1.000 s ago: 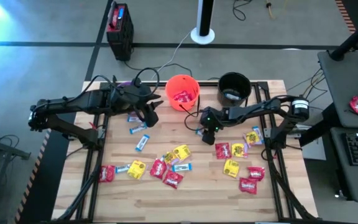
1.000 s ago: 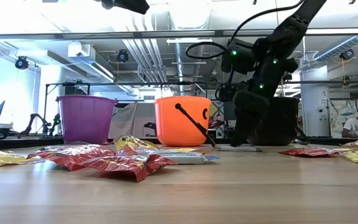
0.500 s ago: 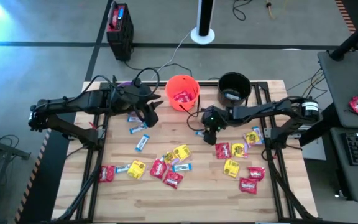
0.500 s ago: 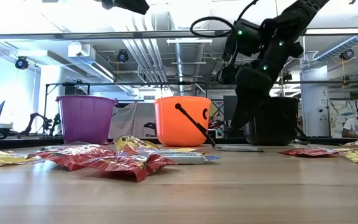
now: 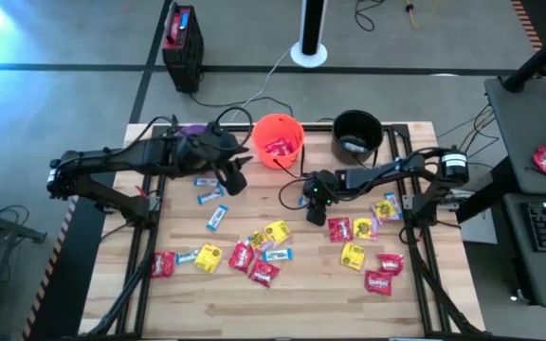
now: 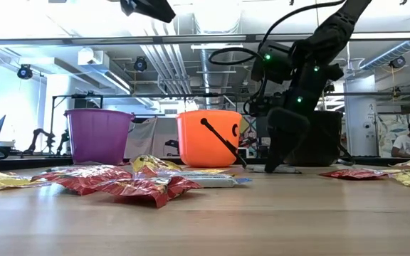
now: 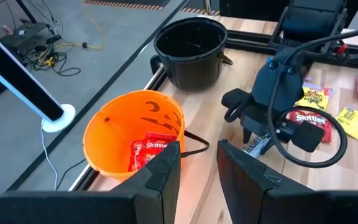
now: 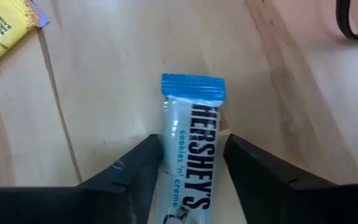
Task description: Sort candy by brand, put in halloween buckets
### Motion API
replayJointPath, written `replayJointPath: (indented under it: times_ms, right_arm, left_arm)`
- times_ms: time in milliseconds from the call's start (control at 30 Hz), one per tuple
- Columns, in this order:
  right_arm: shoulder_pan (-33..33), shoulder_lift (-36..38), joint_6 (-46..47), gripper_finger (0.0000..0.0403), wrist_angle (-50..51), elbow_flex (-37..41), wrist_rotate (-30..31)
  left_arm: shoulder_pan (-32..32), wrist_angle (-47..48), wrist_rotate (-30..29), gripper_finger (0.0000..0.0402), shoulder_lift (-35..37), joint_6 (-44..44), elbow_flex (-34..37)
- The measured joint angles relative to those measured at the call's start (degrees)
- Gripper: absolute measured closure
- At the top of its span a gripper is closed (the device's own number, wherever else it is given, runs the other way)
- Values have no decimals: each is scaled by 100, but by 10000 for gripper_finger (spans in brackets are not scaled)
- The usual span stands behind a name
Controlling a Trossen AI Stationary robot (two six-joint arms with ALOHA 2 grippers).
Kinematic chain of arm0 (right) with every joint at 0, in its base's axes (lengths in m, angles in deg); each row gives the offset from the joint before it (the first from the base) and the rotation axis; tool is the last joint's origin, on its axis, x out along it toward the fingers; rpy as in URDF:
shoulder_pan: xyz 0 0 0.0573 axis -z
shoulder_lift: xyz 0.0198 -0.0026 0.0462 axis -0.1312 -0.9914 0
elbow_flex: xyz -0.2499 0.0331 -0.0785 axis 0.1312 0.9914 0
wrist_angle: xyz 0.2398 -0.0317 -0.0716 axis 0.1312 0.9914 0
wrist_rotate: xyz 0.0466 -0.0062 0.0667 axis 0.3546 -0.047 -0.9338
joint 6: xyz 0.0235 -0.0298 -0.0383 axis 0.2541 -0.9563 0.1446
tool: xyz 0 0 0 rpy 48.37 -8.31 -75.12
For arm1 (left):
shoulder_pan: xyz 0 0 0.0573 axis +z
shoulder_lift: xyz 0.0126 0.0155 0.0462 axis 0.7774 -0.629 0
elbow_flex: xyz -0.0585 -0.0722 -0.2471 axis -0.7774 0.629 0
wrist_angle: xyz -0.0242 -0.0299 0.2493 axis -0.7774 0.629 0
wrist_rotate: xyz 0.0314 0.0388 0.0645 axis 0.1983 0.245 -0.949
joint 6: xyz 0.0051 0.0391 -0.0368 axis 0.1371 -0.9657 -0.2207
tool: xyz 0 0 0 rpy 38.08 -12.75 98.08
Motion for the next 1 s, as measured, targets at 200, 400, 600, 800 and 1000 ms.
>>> replayJointPath:
  times_ms: [200, 400, 600, 800, 1000]
  right_arm:
    - [2, -115, -34, 314, 21, 2, -12]
    - [7, 150, -66, 386, -73, 2, -36]
    - [17, 433, -31, 394, 68, 27, -79]
    - [17, 772, 168, 395, 146, 35, -93]
    - [17, 1117, 272, 395, 271, 35, -92]
  left_arm:
    - [0, 4, 0, 311, -22, 30, 0]
    - [0, 2, 0, 311, -16, 35, 0]
    - [0, 2, 0, 311, -12, 37, 0]
    - [0, 2, 0, 311, -9, 37, 0]
    - [0, 2, 0, 311, -9, 19, 0]
